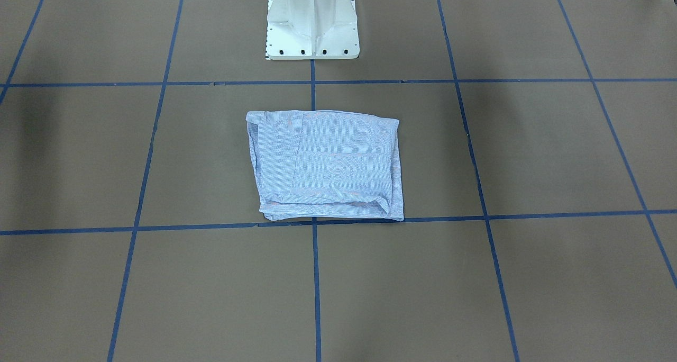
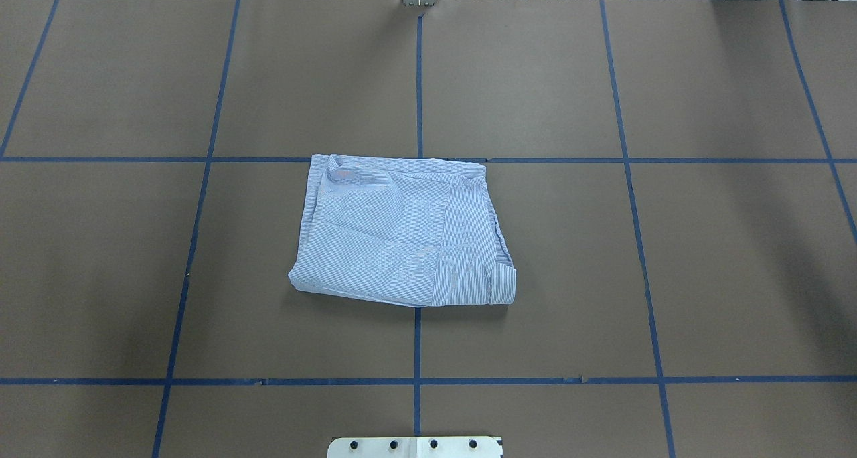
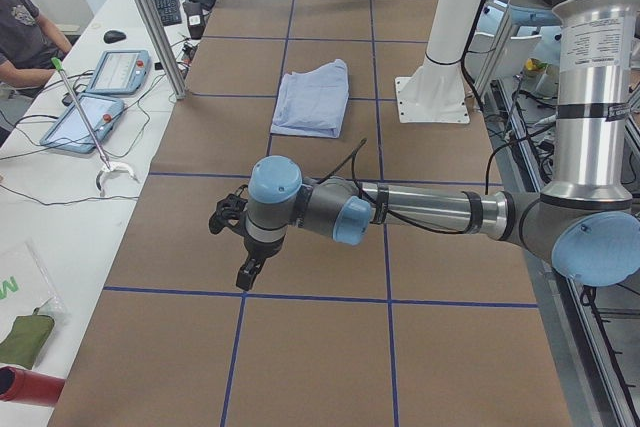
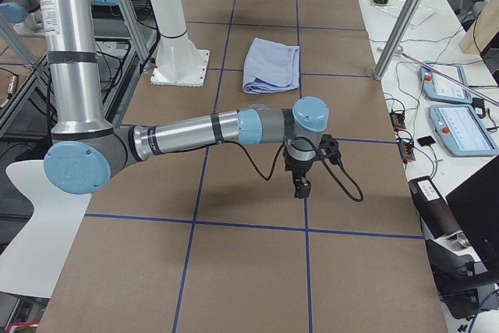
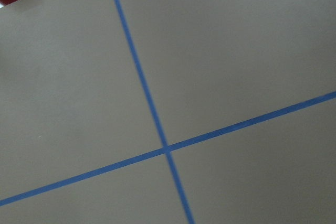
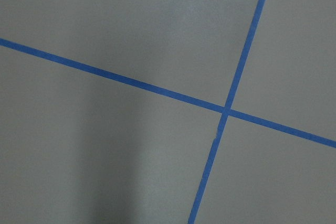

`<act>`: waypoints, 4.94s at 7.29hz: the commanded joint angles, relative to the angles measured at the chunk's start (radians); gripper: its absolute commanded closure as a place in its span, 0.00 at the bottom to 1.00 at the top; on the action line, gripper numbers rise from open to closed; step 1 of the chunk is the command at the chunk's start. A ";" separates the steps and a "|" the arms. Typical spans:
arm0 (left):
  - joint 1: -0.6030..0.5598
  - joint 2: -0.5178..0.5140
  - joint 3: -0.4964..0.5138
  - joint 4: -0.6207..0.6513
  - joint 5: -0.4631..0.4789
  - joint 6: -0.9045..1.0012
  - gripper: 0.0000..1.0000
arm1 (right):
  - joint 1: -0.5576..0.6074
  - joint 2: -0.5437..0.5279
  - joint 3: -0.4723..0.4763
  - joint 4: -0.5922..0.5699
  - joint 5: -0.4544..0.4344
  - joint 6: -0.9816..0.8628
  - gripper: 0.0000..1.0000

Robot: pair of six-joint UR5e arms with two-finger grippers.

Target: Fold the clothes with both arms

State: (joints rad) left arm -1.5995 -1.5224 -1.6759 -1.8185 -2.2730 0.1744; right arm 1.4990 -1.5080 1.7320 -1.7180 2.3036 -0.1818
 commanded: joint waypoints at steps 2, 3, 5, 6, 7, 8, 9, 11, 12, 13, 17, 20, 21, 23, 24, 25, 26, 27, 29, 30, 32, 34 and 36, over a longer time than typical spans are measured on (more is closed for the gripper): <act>-0.023 0.039 0.018 -0.085 0.001 0.019 0.00 | 0.078 -0.107 -0.017 0.096 0.022 -0.018 0.00; -0.019 0.066 0.030 -0.085 0.001 0.020 0.00 | 0.078 -0.118 -0.040 0.124 0.026 -0.015 0.00; -0.017 0.064 0.077 -0.073 0.006 0.014 0.00 | 0.078 -0.110 -0.098 0.124 0.023 0.002 0.00; -0.013 0.064 0.081 -0.055 0.006 0.011 0.00 | 0.078 -0.109 -0.124 0.124 0.025 0.007 0.00; -0.007 0.059 0.076 -0.024 0.006 0.001 0.00 | 0.078 -0.115 -0.140 0.126 0.022 0.007 0.00; 0.013 0.051 0.046 0.026 0.006 -0.054 0.00 | 0.078 -0.115 -0.140 0.126 0.020 0.008 0.00; 0.032 0.053 0.001 0.104 0.006 -0.064 0.00 | 0.078 -0.115 -0.141 0.124 0.026 0.015 0.00; 0.032 0.053 -0.042 0.211 -0.006 -0.090 0.00 | 0.078 -0.116 -0.138 0.124 0.058 0.068 0.00; 0.032 0.054 -0.045 0.214 -0.008 -0.095 0.00 | 0.078 -0.116 -0.137 0.124 0.072 0.121 0.00; 0.032 0.054 -0.045 0.214 -0.008 -0.096 0.00 | 0.078 -0.118 -0.140 0.124 0.076 0.127 0.00; 0.032 0.054 -0.047 0.212 -0.008 -0.096 0.00 | 0.078 -0.123 -0.144 0.141 0.073 0.125 0.00; 0.032 0.051 -0.050 0.211 -0.008 -0.096 0.00 | 0.078 -0.129 -0.083 0.140 0.074 0.136 0.00; 0.032 0.051 -0.057 0.212 -0.008 -0.096 0.00 | 0.078 -0.135 -0.078 0.141 0.079 0.145 0.00; 0.032 0.051 -0.068 0.212 -0.006 -0.098 0.00 | 0.078 -0.136 -0.078 0.143 0.079 0.143 0.00; 0.032 0.051 -0.070 0.212 -0.006 -0.098 0.00 | 0.078 -0.136 -0.078 0.143 0.079 0.143 0.00; 0.032 0.051 -0.068 0.212 -0.006 -0.098 0.00 | 0.078 -0.136 -0.078 0.144 0.077 0.143 0.00; 0.032 0.051 -0.068 0.211 -0.006 -0.098 0.00 | 0.078 -0.136 -0.078 0.144 0.077 0.143 0.00; 0.032 0.048 -0.068 0.211 -0.006 -0.098 0.00 | 0.078 -0.135 -0.078 0.144 0.076 0.143 0.00; 0.032 0.048 -0.068 0.211 -0.006 -0.098 0.00 | 0.078 -0.135 -0.078 0.144 0.076 0.142 0.00; 0.032 0.048 -0.068 0.211 -0.006 -0.098 0.00 | 0.078 -0.135 -0.078 0.144 0.076 0.143 0.00; 0.032 0.051 -0.065 0.212 -0.006 -0.098 0.00 | 0.078 -0.135 -0.078 0.144 0.074 0.142 0.00; 0.032 0.053 -0.062 0.214 -0.014 -0.194 0.00 | 0.078 -0.135 -0.078 0.144 0.074 0.142 0.00; 0.032 0.056 -0.064 0.212 -0.029 -0.205 0.00 | 0.078 -0.135 -0.078 0.146 0.074 0.142 0.00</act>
State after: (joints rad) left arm -1.5682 -1.4676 -1.7400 -1.6056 -2.2969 -0.0173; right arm 1.5769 -1.6429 1.6536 -1.5735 2.3777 -0.0399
